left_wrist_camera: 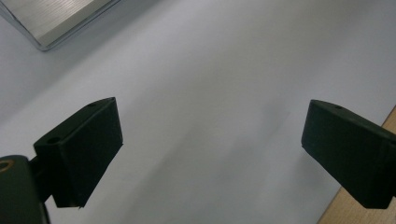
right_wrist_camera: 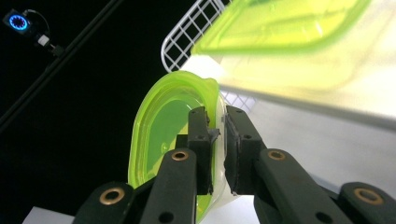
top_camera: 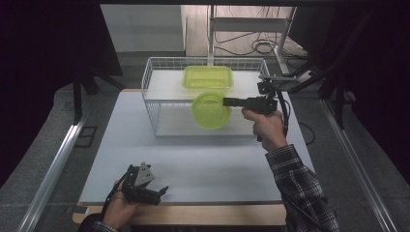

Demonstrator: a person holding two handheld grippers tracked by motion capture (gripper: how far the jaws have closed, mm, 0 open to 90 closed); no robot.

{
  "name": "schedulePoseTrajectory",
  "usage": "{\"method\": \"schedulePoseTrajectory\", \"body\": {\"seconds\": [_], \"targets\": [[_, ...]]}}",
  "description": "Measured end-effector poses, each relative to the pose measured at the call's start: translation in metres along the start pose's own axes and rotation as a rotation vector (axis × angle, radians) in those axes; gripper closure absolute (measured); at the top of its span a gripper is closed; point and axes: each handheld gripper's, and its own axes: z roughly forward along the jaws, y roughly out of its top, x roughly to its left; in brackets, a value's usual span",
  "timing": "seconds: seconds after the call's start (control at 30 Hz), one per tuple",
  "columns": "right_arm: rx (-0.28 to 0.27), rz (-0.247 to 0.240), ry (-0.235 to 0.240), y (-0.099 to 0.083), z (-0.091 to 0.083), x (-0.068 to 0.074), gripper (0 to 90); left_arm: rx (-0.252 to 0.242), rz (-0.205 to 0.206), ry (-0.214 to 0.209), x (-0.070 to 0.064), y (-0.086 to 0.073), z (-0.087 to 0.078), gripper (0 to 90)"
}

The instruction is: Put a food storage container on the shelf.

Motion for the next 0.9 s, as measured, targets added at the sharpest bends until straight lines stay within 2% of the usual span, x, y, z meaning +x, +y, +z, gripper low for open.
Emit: {"method": "schedulePoseTrajectory", "body": {"seconds": [0.33,0.57,0.63,0.9], "targets": [[-0.058,-0.009,-0.021,0.032,0.002,0.012,81.4,0.0,-0.001,-0.002,0.0,0.0,0.0,4.9],[-0.095,-0.003,-0.04,0.048,0.004,0.015,81.4,0.0,0.001,-0.002,0.001,0.0,-0.001,4.9],[-0.114,-0.006,-0.058,0.056,0.006,0.016,81.4,-0.001,-0.002,-0.003,0.001,0.0,-0.001,4.9],[-0.144,-0.005,-0.099,0.071,0.014,0.015,81.3,-0.003,0.001,-0.005,0.0,0.0,-0.001,4.9]]}}
